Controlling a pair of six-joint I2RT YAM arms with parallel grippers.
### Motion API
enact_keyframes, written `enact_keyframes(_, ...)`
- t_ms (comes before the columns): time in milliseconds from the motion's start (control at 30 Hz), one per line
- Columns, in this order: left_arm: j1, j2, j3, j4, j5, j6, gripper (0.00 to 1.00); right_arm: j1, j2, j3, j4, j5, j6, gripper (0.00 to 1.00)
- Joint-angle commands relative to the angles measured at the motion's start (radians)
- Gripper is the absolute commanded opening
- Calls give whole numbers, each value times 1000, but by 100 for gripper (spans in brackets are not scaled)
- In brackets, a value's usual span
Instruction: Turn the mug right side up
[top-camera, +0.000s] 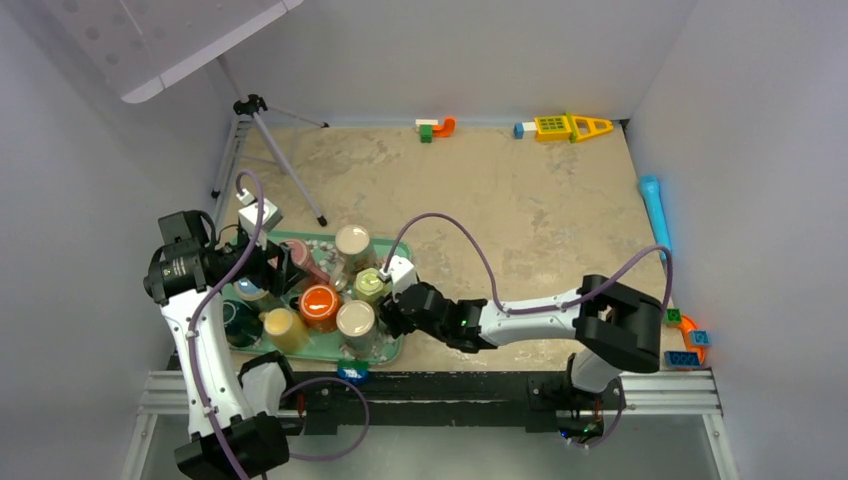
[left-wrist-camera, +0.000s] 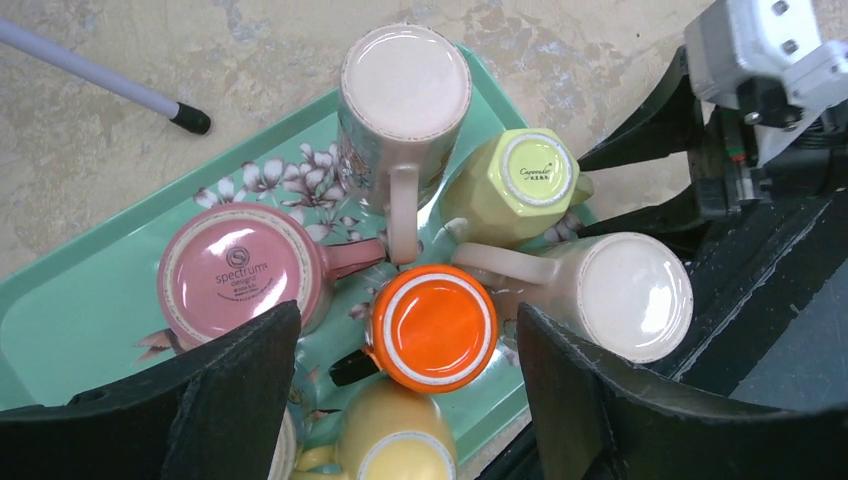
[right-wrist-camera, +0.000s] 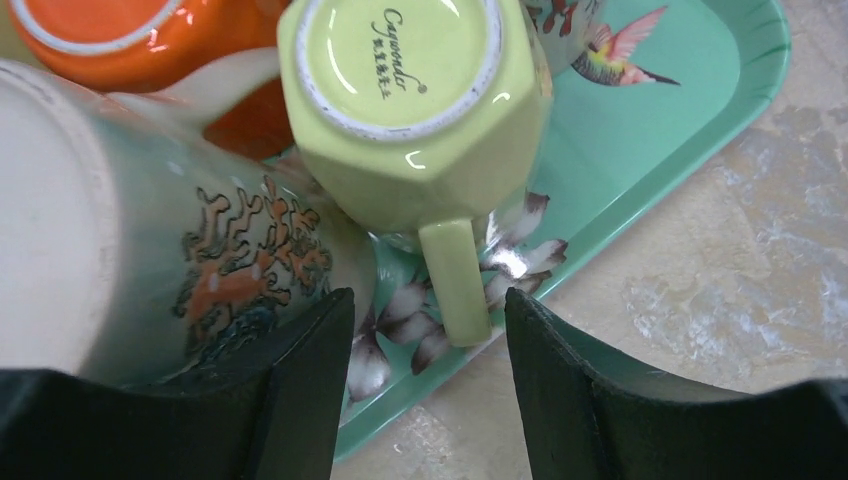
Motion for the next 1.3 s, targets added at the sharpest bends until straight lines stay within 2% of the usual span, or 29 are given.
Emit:
enact_keyframes(0,0,-5,41,4,54,-6,83,-8,25,59,34,43,1,58)
enact_keyframes(67,-1,-1,42,4,52,-10,83,-16,57,68,39,36,1,55)
enact_keyframes(133,0,2,45,4,53,-16,83,-25,95,85,38,37,1,46)
enact_keyframes(167,0,3,47,5,54,-20,83,-28,112,99,33,36,3,37)
enact_keyframes(200,0,4,49,4,60,-21,83,-30,126,105,28,36,3,32)
enact_keyframes(267,0,8,60,-9,70,-21,83,-34,134,114,22,42,7,6)
enact_keyframes(300,0,11,71,-22,81,-22,83,-33,124,117,14,44,9,0)
enact_keyframes(433,0,55,160,-115,132,-45,82,-33,15,104,-28,31,-5,0)
enact_keyframes(567,-20,103,262,-161,169,-146,78,-33,-185,79,-67,-4,0,0)
enact_keyframes(733,-88,109,335,-87,203,-326,75,-53,-413,82,-89,-7,-7,0)
enact_keyframes(833,-150,133,387,-11,239,-466,76,-160,-517,82,-28,-82,6,0)
enact_keyframes(933,-228,160,402,131,313,-672,80,-277,-590,44,166,-208,21,0)
enact_keyframes(1100,-393,158,313,576,337,-1115,88,-287,-567,92,359,-237,14,0)
enact_keyframes(1167,-454,166,293,702,318,-1221,89,-287,-543,116,395,-269,24,0)
enact_keyframes(1267,-487,206,309,791,286,-1324,90,-287,-516,133,424,-317,46,0)
